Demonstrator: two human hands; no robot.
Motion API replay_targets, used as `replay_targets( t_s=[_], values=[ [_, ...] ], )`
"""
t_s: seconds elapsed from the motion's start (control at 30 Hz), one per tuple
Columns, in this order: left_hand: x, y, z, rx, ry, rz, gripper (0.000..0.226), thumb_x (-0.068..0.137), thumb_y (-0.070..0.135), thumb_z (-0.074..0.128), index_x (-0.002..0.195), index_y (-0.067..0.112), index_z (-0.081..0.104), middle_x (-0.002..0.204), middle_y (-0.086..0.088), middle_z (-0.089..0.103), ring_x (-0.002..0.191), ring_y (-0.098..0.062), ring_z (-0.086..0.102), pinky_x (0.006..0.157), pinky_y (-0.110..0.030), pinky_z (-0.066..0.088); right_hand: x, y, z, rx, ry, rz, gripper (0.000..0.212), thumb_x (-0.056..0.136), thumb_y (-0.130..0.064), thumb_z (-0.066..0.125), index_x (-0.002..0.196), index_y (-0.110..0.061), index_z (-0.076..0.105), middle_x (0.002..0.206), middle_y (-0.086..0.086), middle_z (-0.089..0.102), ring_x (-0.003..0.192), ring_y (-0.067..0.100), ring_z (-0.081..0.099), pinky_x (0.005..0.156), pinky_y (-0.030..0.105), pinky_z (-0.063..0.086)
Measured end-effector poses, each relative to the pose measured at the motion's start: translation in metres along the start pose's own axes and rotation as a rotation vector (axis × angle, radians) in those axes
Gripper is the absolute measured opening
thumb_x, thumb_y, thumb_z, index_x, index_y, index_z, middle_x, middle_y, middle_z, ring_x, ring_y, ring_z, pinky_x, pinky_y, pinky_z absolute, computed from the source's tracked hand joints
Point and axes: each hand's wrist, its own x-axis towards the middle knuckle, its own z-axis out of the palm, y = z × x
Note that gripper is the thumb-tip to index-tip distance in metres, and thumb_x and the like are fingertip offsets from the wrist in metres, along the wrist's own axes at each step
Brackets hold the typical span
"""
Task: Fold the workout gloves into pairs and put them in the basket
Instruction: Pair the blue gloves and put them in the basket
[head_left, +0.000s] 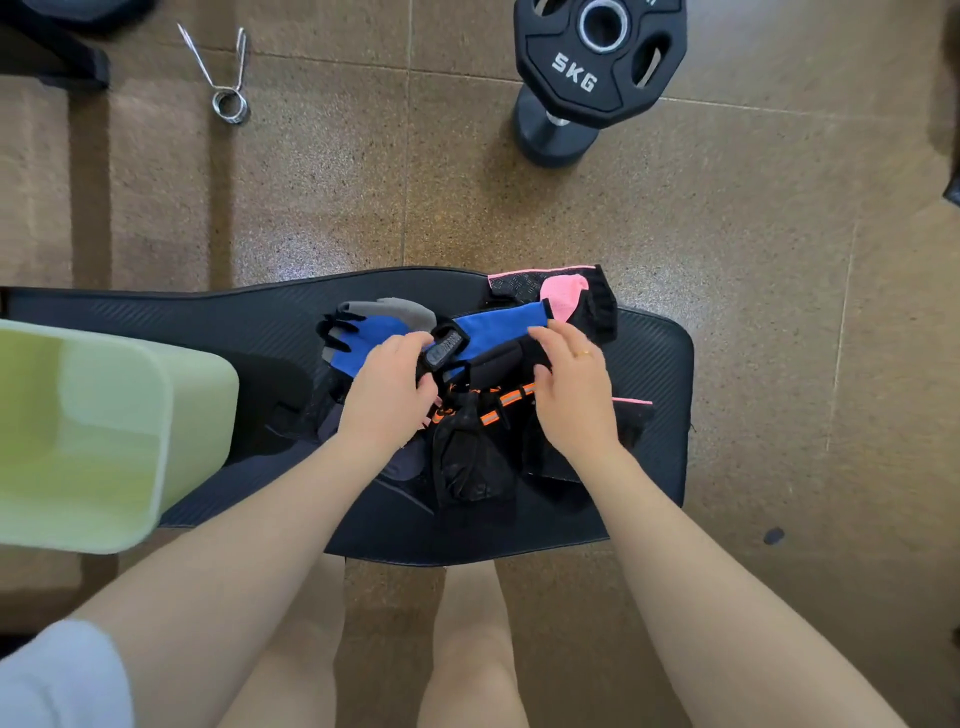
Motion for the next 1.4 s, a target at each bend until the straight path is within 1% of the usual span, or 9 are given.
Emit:
replay_targets(
  t_s=[0.13,0.27,0.37,0.47,0.67,0.87,1.13,1.27,1.4],
  values=[
    [-0.006,0.001,-0.015,-0.115,0.092,-0.003,0.037,0.081,0.002,0.054,0.118,0.01,0.054,0.103,-0.004,0.056,0.093,-0.022,0.052,0.082,-0.03,0.042,0.012,0.002,0.016,-0.408,-0.21,-0.275,0.044,0.076,-0.009,0.069,0.118,-0.016,0.059,0.116,0.008,0.063,0.118,0.034,0.05,0.109,0.045,0.027],
    [-0.006,0.0,-0.023,-0.235,0.082,-0.041,0.031,0.08,0.003,0.059,0.11,0.012,0.057,0.091,0.002,0.053,0.067,-0.012,0.044,0.075,-0.035,0.049,0.002,0.004,0.008,-0.541,-0.171,-0.316,0.029,0.055,-0.007,0.08,0.075,-0.016,0.061,0.066,0.002,0.056,0.061,0.025,0.055,0.072,0.035,0.043],
    [-0.007,0.001,-0.019,-0.252,-0.015,-0.069,0.028,0.082,0.009,0.06,0.11,0.013,0.057,0.094,0.002,0.057,0.063,-0.006,0.043,0.068,-0.021,0.036,-0.022,0.012,0.003,-0.399,-0.303,-0.308,0.029,0.067,-0.003,0.072,0.093,-0.012,0.064,0.084,0.007,0.059,0.07,0.029,0.058,0.06,0.035,0.047],
    [-0.009,0.0,-0.012,-0.265,-0.104,-0.114,0.025,0.085,0.015,0.06,0.11,0.013,0.057,0.096,0.001,0.06,0.06,-0.006,0.053,0.064,-0.013,0.041,-0.026,0.014,-0.006,-0.021,-0.37,0.021,0.031,0.087,-0.006,0.05,0.116,-0.008,0.059,0.116,0.007,0.054,0.105,0.025,0.054,0.091,0.029,0.039],
    [-0.009,0.001,-0.005,-0.292,-0.063,-0.154,0.024,0.089,0.015,0.055,0.112,0.009,0.056,0.076,0.014,0.054,0.054,0.007,0.056,0.054,-0.001,0.041,0.012,0.014,0.009,0.296,-0.075,0.602,0.043,0.09,-0.021,0.055,0.128,-0.005,0.047,0.128,0.015,0.051,0.116,0.028,0.051,0.101,0.037,0.038],
    [-0.015,0.0,-0.019,-0.205,-0.038,-0.126,0.027,0.088,0.016,0.057,0.114,0.011,0.059,0.088,0.0,0.058,0.076,-0.013,0.053,0.065,-0.014,0.032,0.021,0.008,0.028,0.328,-0.05,0.727,0.007,0.079,-0.024,0.061,0.078,-0.017,0.061,0.082,0.007,0.058,0.084,0.024,0.052,0.07,0.03,0.039],
    [-0.026,0.006,-0.045,-0.28,-0.067,-0.209,0.026,0.084,0.013,0.062,0.109,0.008,0.056,0.085,0.003,0.052,0.077,-0.015,0.049,0.078,-0.027,0.042,-0.036,-0.041,-0.049,0.125,0.416,0.072,0.017,0.08,-0.008,0.062,0.097,-0.008,0.058,0.099,0.011,0.058,0.081,0.024,0.057,0.065,0.033,0.046],
    [-0.039,0.008,-0.052,-0.293,0.024,-0.178,0.017,0.083,0.012,0.062,0.098,0.01,0.055,0.083,0.001,0.055,0.073,-0.015,0.049,0.072,-0.021,0.038,-0.06,-0.05,-0.021,-0.298,0.204,-0.064,0.029,0.064,0.0,0.074,0.089,-0.01,0.063,0.085,0.01,0.061,0.067,0.028,0.061,0.041,0.027,0.043],
    [-0.052,-0.006,-0.052,-0.269,0.098,-0.147,0.014,0.082,0.011,0.063,0.089,0.017,0.051,0.075,0.007,0.052,0.063,-0.006,0.046,0.059,-0.016,0.032,-0.069,-0.049,0.03,-0.186,-0.286,0.126,0.031,0.09,-0.012,0.053,0.121,-0.012,0.048,0.122,0.009,0.049,0.106,0.031,0.054,0.076,0.038,0.045]
  ],
)
